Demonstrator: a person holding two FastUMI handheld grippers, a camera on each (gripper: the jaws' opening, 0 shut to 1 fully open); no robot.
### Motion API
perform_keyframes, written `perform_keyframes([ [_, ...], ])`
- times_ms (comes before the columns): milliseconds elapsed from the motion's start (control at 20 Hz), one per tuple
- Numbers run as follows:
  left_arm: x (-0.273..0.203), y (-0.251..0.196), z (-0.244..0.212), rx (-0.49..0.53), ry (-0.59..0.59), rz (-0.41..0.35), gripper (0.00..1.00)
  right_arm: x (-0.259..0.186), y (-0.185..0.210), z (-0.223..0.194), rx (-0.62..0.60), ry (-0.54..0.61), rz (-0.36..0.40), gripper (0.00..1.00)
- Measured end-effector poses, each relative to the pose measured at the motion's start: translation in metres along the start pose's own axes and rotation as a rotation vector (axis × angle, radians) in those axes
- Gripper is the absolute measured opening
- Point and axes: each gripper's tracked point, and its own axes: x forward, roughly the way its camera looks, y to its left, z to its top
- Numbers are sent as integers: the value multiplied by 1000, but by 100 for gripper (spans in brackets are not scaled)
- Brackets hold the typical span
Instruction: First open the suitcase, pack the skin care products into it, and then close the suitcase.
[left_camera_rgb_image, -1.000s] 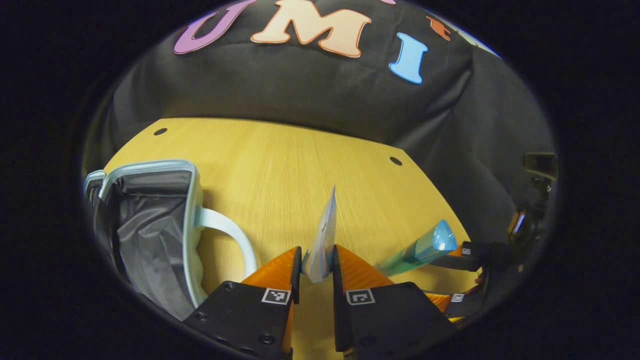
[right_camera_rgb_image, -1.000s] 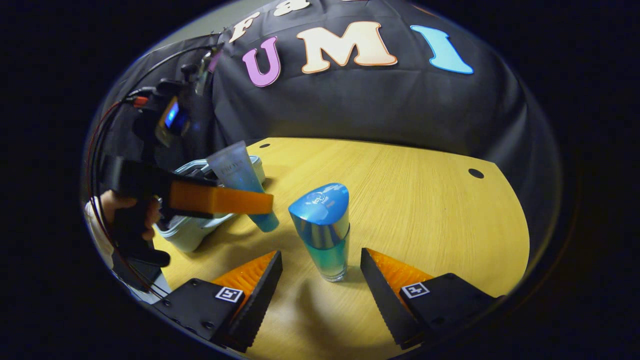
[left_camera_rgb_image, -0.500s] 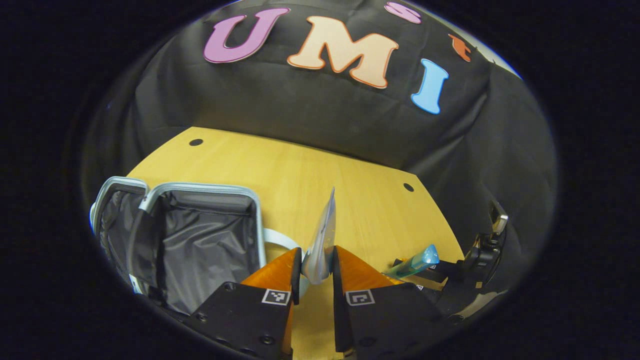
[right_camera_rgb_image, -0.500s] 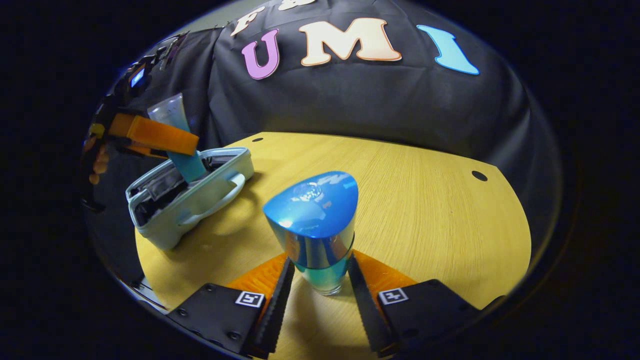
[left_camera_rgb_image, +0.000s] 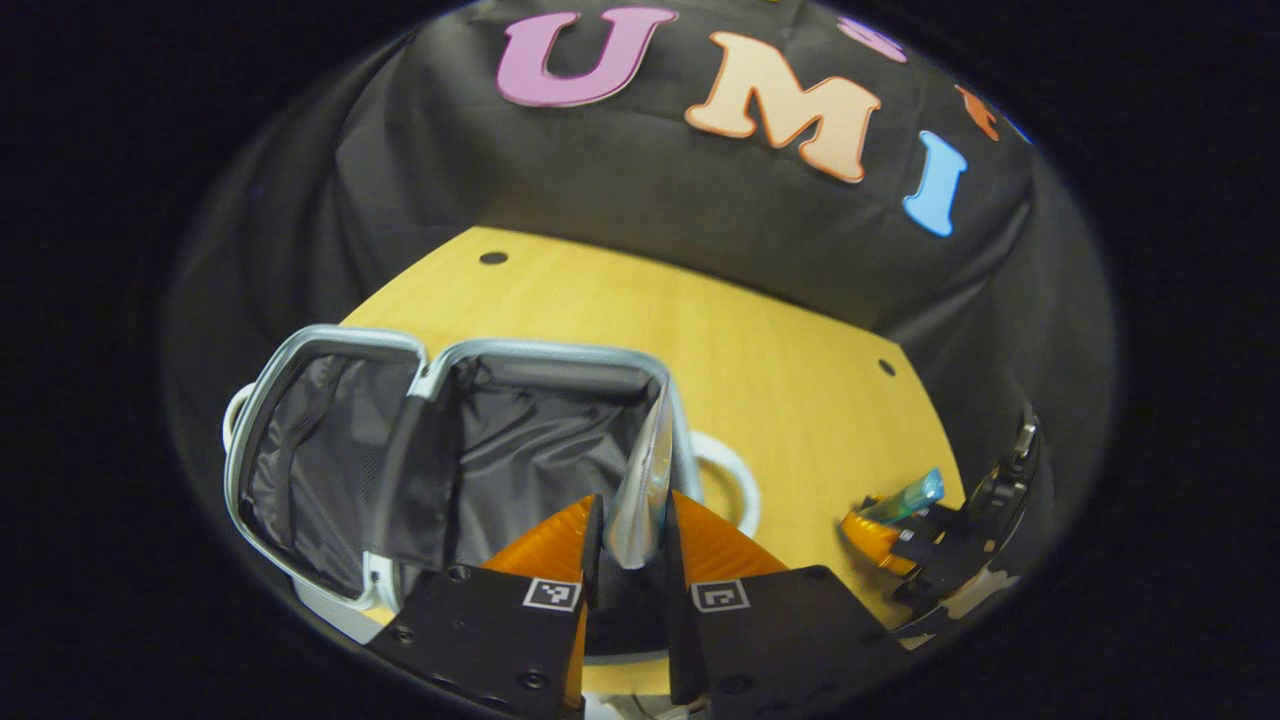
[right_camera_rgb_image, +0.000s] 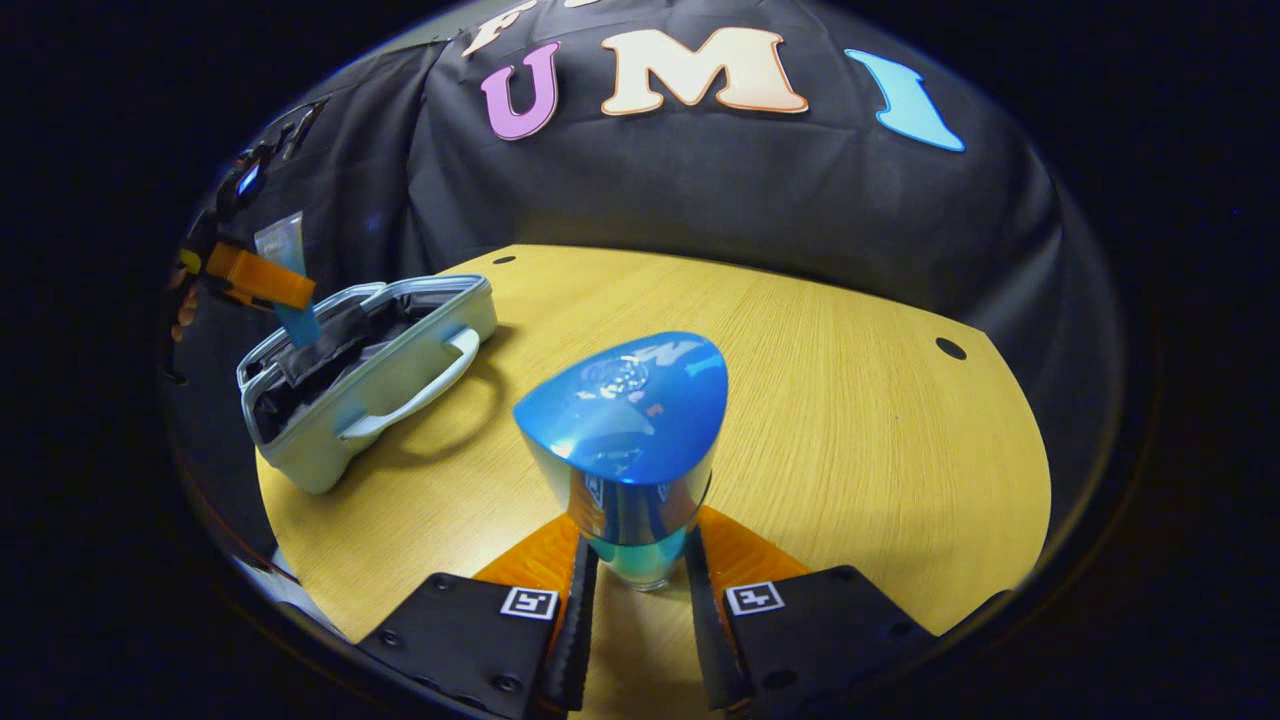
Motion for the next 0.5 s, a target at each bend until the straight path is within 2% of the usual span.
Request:
perform_keyframes([
  [250, 8, 61, -44, 44, 175, 73, 26, -22, 29, 19, 47, 5, 29, 46],
  [500, 10, 79, -66, 32, 313, 30, 26, -47, 94, 62, 153, -8, 139, 46],
])
